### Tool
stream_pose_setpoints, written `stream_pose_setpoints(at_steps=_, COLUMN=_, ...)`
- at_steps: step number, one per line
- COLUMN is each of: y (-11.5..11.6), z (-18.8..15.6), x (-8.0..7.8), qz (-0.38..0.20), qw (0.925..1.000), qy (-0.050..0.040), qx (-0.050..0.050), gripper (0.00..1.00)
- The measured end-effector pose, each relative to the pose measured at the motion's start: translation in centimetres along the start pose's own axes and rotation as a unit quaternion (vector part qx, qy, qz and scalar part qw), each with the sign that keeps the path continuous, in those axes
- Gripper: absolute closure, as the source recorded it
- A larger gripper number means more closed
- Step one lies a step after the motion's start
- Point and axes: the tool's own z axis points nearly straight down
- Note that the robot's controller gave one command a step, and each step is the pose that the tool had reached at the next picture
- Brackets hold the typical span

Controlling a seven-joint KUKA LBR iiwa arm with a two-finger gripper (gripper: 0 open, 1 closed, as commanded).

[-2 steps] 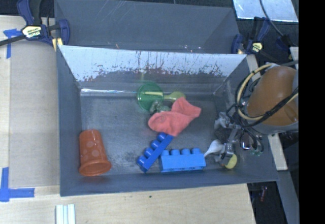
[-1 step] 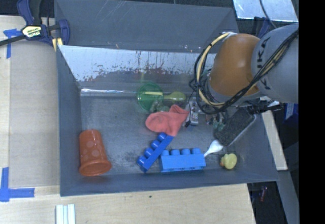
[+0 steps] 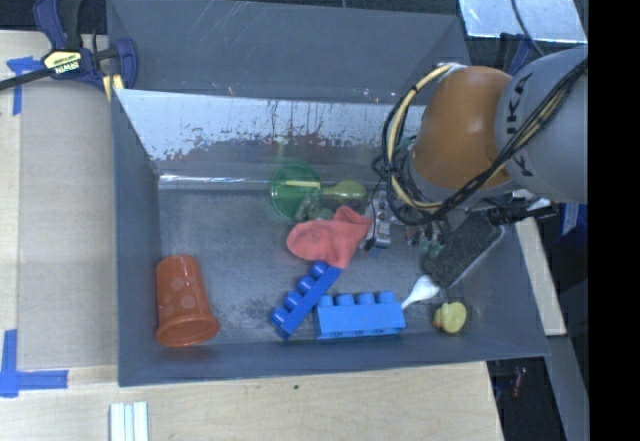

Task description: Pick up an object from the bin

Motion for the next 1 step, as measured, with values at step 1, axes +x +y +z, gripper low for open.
stream_pose_setpoints(at_steps=1, y=0.68, z=-6.06, x=-0.13, qz=-0.009, qw=1.0000, qy=0.0012, qx=0.000, gripper=1.00)
